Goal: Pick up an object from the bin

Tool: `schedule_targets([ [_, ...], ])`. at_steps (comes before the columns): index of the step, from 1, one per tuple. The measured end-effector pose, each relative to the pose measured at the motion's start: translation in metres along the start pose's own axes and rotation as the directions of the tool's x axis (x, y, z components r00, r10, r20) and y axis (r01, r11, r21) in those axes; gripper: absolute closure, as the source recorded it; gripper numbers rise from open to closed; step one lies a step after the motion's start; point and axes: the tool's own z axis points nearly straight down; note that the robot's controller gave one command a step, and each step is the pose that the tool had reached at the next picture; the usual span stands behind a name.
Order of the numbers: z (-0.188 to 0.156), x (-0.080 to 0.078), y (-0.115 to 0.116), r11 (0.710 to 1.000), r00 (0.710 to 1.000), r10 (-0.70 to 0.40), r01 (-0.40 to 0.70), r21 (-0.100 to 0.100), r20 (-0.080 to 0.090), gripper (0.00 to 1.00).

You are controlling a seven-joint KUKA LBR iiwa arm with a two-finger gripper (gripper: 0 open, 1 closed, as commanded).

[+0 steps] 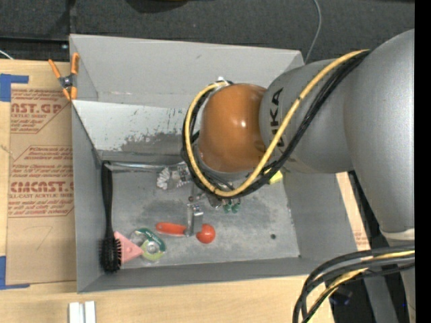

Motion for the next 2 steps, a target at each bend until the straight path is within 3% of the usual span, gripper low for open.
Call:
schedule_targets([
  [1,0.0585,0.0342,0.0337,1.0,1.0,0.014,-0.014,-0.002,-0.007,0.0],
  [2,0.0551,0.0332,0.032,1.0,1.0,0.025,-0.025,-0.001,0.0,0.0],
])
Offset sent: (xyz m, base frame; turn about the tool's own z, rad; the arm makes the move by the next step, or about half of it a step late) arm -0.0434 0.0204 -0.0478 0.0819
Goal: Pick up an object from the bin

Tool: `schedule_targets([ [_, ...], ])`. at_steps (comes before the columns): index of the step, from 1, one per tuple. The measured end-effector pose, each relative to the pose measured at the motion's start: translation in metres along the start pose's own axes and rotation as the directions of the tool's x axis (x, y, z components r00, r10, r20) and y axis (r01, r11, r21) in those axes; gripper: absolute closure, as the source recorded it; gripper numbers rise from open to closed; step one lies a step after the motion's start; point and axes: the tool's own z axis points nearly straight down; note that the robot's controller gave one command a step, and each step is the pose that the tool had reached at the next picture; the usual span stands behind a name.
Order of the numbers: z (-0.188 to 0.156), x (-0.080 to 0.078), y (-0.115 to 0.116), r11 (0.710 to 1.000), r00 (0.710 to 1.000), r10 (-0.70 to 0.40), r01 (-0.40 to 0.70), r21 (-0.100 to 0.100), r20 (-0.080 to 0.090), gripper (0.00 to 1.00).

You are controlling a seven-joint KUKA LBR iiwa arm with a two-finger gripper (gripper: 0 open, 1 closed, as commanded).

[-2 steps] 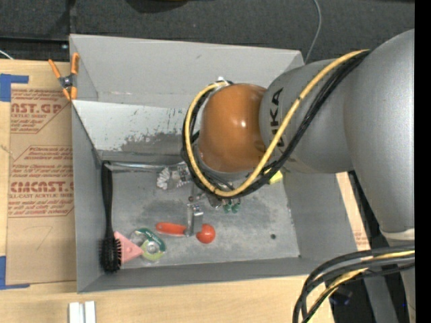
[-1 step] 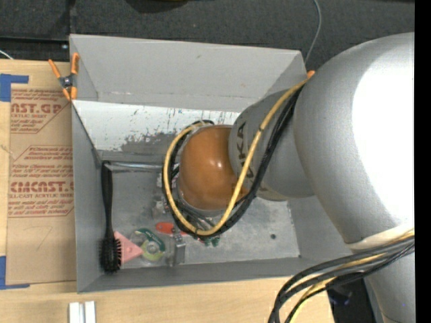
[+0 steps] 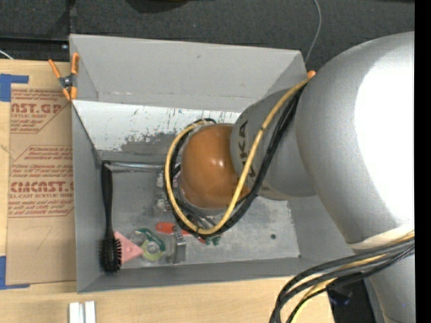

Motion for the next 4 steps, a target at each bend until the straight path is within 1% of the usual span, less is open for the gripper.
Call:
schedule_targets([
  [1,0.014,-0.024,-0.029,0.98,0.98,0.199,-0.199,-0.001,0.001,1.0],
  [2,0.014,-0.024,-0.029,0.98,0.98,0.199,-0.199,-0.001,0.001,1.0],
  [3,-0.072,-0.039,-0.034,0.986,0.986,0.167,-0.167,0.0,-0.003,1.0],
  [4,-0.121,-0.023,-0.02,0.985,0.985,0.173,-0.173,-0.001,-0.008,1.0],
])
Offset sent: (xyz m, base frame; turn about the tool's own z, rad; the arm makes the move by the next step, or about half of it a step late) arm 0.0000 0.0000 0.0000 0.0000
